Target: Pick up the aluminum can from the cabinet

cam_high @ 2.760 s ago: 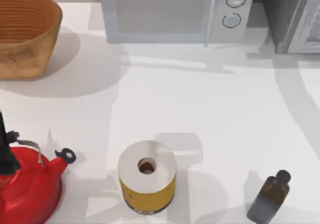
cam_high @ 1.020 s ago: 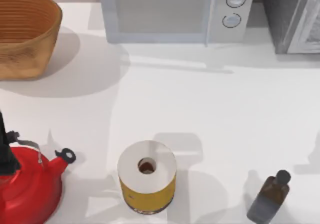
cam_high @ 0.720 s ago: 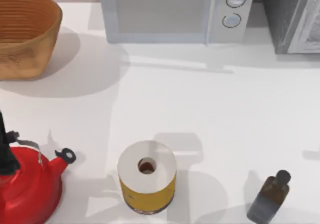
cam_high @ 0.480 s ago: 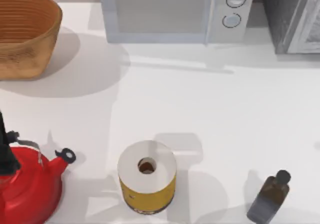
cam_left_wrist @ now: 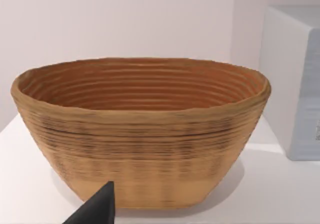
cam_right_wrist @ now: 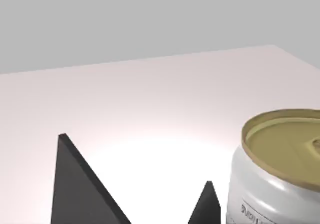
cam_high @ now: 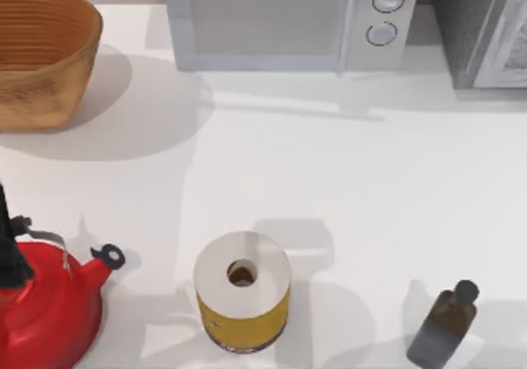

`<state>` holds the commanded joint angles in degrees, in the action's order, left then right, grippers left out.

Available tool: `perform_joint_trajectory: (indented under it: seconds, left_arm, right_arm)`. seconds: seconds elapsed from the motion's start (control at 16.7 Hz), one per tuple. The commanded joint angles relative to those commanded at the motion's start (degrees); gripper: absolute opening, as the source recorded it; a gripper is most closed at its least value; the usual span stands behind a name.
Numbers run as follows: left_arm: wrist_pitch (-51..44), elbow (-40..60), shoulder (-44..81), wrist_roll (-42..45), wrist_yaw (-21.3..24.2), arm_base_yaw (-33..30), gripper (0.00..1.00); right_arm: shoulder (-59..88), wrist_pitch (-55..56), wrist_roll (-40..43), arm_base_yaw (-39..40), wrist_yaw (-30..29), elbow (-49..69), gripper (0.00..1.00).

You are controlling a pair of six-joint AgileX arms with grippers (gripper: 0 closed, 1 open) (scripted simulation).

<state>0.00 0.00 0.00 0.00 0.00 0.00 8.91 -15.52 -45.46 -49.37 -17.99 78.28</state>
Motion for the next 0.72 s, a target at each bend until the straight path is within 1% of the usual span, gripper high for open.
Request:
perform_joint_trajectory:
  seconds: [0.3, 0.72]
  left_arm:
    - [0.0, 0.0, 0.0, 0.0, 0.0, 0.0, 1.0]
    - [0.0, 0.0, 0.0, 0.0, 0.0, 0.0, 1.0]
  right_arm:
    - [6.23, -9.56, -23.24, -24.63, -7.9, 39.35, 0.0]
    - [16.22, -24.42, -57.42, -61.49, -19.31, 97.74, 0.0]
